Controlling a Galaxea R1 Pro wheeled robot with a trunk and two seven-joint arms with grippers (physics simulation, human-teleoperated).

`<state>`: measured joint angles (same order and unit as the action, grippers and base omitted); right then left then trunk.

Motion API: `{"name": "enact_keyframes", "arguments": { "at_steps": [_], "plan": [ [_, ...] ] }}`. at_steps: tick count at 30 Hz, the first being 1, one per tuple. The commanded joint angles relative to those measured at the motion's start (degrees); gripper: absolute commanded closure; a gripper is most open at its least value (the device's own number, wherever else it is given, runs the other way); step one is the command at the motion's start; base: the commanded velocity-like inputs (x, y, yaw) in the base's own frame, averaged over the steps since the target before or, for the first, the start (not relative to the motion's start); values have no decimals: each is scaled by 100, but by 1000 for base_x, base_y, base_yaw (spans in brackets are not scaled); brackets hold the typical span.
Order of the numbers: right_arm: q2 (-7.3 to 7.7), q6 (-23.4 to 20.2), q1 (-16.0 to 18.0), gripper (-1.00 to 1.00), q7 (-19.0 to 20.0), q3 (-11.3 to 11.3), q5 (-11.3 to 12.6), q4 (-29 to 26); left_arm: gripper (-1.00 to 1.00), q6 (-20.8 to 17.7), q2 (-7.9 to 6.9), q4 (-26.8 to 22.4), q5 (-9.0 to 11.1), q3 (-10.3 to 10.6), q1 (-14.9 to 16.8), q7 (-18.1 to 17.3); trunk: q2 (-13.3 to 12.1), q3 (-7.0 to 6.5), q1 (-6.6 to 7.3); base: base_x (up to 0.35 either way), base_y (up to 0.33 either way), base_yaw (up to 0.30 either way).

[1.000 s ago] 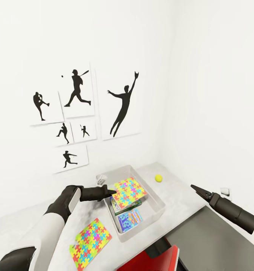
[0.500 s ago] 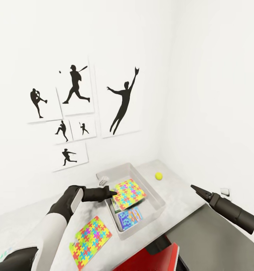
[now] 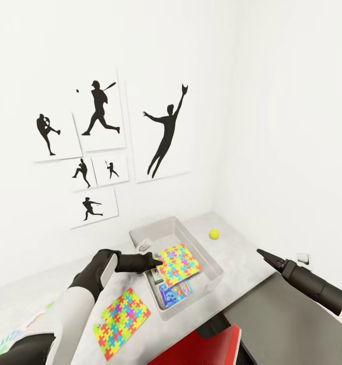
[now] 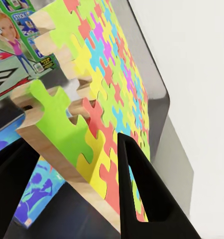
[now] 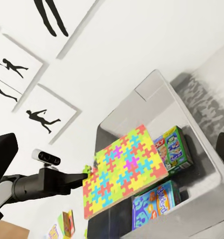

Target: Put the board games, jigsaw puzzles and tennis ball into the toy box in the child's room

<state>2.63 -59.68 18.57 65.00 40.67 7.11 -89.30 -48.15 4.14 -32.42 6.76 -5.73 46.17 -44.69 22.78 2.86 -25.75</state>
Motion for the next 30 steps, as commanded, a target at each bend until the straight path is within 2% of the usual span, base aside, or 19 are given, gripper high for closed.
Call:
{"name": "enact_keyframes", "arguments": {
  "at_steps": [1,6,30],
  "plan": [
    [2,-32,6,-100,11,7,10,0,100,-30,8,-3,0,37,6,-13,14,23,-3,0,0,0],
    [1,-32,6,-100,12,11,10,0,100,-28,4,-9,1,146,6,-3,14,70,-3,0,0,0],
    [1,-32,6,-100,12,8,10,0,100,5,8,-9,5,160,6,-20,14,294,-3,0,0,0]
  ]
}}
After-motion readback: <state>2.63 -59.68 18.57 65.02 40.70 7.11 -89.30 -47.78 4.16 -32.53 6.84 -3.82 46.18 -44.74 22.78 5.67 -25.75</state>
